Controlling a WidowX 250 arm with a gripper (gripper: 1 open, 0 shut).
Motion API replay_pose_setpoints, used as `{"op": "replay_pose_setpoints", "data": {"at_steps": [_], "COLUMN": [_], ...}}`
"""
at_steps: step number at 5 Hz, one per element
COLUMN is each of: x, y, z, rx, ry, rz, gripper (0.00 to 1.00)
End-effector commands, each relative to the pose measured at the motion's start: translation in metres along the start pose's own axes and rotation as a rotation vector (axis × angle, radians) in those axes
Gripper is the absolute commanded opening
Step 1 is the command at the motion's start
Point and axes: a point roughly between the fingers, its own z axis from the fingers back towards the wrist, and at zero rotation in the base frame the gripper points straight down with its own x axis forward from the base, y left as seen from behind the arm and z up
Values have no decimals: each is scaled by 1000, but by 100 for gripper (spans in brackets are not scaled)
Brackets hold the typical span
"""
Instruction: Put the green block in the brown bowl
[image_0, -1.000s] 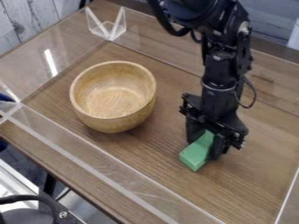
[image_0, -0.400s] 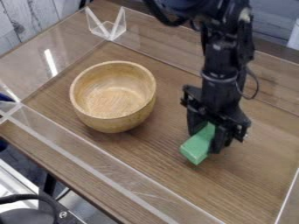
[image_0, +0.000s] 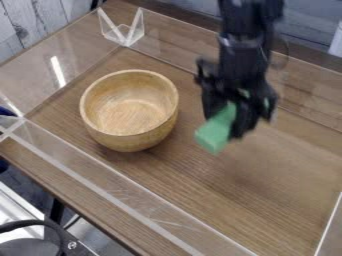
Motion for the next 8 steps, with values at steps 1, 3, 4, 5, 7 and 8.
{"op": "replay_pose_setpoints", "data": {"at_steps": [1,3,4,5,7,8], "x": [7,-13,-25,-32,-36,-36], "y": [36,112,132,137,134,133], "z": [33,35,28,18,4,1], "rx": [25,42,50,62,68,70], "ry": [-77,-64,-56,-43,-18,-11], "rz": [69,173,184,179,169,167], "gripper": [0,0,0,0,0,0]}}
